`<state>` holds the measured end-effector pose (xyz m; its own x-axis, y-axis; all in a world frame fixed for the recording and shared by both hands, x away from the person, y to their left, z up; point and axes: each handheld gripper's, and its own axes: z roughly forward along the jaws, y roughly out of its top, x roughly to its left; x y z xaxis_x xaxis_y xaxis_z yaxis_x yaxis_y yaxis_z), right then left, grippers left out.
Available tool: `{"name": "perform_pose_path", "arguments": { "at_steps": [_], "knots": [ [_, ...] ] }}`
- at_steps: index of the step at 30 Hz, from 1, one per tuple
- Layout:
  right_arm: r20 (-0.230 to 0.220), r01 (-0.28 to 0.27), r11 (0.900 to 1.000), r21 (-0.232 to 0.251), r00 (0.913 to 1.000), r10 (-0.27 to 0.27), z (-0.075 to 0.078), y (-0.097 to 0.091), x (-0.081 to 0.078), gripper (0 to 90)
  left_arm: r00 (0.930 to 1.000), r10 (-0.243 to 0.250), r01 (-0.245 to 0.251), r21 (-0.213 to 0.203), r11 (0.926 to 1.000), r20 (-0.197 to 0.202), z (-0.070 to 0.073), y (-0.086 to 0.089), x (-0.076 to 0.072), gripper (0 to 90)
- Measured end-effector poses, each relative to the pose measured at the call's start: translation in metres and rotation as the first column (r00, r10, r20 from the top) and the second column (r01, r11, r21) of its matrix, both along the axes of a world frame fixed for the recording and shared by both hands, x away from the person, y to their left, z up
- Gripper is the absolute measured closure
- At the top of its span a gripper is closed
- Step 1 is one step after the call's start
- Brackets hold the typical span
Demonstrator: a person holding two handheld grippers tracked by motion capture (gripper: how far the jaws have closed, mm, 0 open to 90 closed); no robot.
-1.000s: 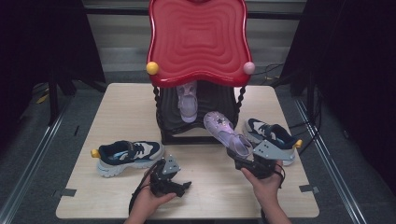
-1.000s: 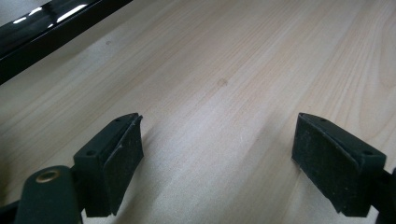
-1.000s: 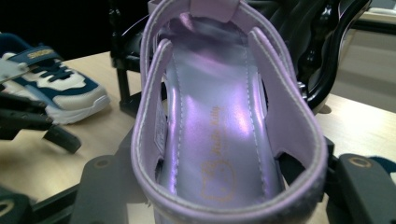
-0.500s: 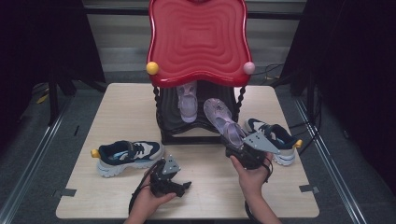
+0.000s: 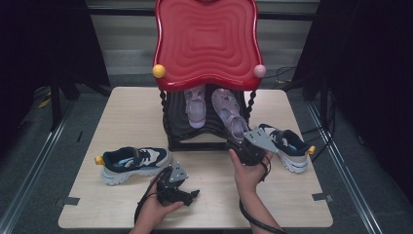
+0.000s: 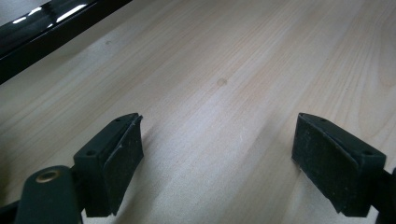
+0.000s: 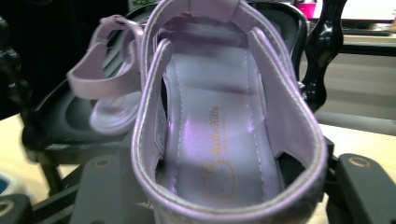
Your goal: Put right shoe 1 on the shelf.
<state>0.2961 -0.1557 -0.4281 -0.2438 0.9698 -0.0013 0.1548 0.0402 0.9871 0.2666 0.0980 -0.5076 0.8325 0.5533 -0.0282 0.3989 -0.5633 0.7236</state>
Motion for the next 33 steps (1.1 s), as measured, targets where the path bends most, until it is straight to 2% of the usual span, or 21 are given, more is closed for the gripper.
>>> {"name": "perform_pose_path", "arguments": {
  "at_steps": [9, 11, 20, 25, 33],
  "knots": [
    [0.015, 0.073, 0.9971, -0.023, 0.9973, -0.072, 0.0, 0.023, 0.02, 37.4, 1.0, 0.001, -0.001, -0.001, 1.0, 0.001, 0.0, 0.0, 0.0, 15.8],
    [0.009, 0.108, 0.9942, -0.006, 0.9941, -0.108, 0.0, 0.029, 0.026, 37.3, 1.0, 0.001, -0.001, -0.001, 1.0, 0.0, 0.0, 0.0, 0.0, 15.8],
    [0.011, 0.19, 0.981, 0.037, 0.9816, -0.191, 0.002, 0.049, 0.048, 37.2, 1.0, 0.001, -0.001, -0.002, 1.0, 0.001, 0.0, 0.0, 0.0, 15.9],
    [0.009, 0.22, 0.9732, 0.066, 0.9751, -0.221, 0.001, 0.056, 0.06, 37.2, 1.0, 0.001, -0.001, -0.002, 1.0, 0.001, 0.0, 0.0, 0.0, 15.9],
    [0.003, 0.256, 0.9645, 0.065, 0.9665, -0.257, -0.002, 0.064, 0.074, 37.2, 1.0, 0.001, -0.001, -0.002, 1.0, 0.0, 0.0, 0.0, 0.0, 15.9]
  ]
}}
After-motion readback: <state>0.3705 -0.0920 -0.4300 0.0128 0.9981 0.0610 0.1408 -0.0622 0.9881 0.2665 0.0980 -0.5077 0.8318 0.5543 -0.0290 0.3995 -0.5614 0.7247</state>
